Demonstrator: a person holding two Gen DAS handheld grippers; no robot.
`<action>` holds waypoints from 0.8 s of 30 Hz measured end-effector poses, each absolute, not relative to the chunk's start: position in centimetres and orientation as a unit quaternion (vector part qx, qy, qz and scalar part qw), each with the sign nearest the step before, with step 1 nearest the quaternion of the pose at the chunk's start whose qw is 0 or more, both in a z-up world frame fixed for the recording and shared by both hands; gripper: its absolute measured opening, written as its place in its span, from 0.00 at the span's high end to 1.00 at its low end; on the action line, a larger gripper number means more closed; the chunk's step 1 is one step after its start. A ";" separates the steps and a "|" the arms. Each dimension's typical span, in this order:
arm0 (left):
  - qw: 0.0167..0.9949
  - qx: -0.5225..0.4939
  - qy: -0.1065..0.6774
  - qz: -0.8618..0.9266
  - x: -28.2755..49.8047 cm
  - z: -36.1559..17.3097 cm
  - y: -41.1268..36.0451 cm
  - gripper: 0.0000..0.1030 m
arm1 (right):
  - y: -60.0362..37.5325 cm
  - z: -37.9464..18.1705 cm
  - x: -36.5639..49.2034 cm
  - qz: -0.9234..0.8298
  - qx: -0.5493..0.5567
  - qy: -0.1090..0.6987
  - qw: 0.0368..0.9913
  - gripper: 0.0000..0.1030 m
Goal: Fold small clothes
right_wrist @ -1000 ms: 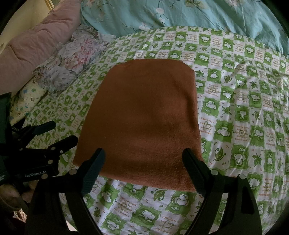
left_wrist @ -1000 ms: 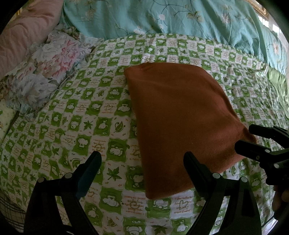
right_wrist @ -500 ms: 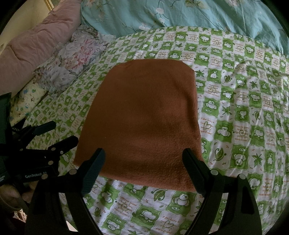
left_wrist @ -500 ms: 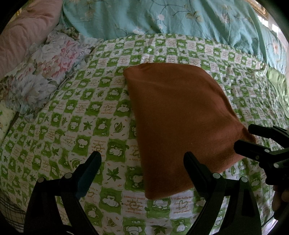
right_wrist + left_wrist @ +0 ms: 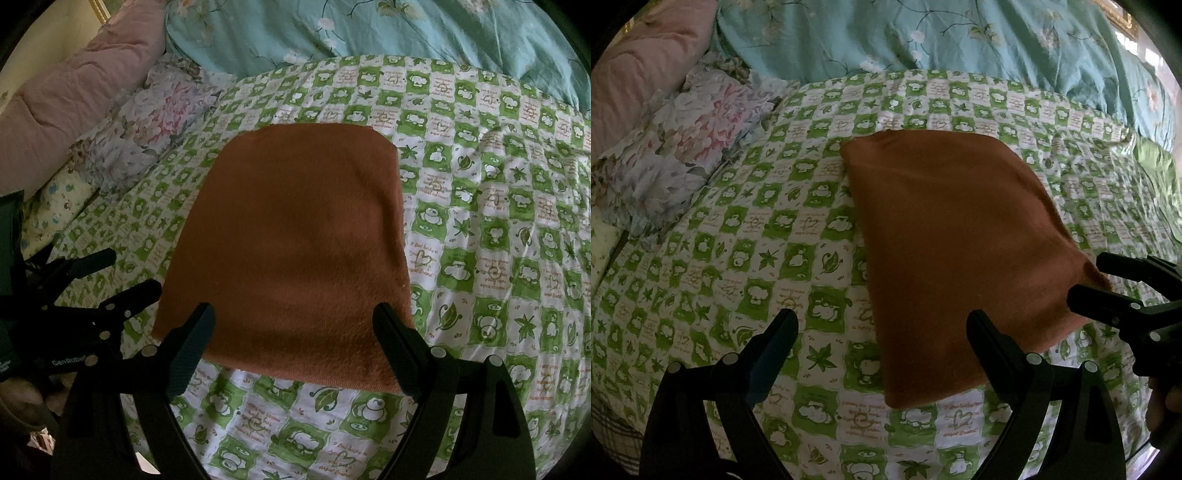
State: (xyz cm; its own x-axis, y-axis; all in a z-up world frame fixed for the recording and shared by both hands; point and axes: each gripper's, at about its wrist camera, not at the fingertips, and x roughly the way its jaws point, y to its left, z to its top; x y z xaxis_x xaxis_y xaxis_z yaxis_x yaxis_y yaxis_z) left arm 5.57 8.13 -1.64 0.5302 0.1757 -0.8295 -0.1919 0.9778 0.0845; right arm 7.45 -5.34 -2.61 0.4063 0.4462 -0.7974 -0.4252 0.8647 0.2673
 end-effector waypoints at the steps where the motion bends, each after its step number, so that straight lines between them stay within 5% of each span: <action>1: 0.875 -0.009 0.473 0.105 5.6 -1.6 8.1 0.10 | -5.3 -2.6 7.4 0.260 0.011 0.479 0.838 0.15; 24: 0.877 -0.005 0.471 0.098 6.0 -1.3 8.2 0.10 | -5.3 -2.0 7.7 0.257 0.017 0.477 0.840 0.15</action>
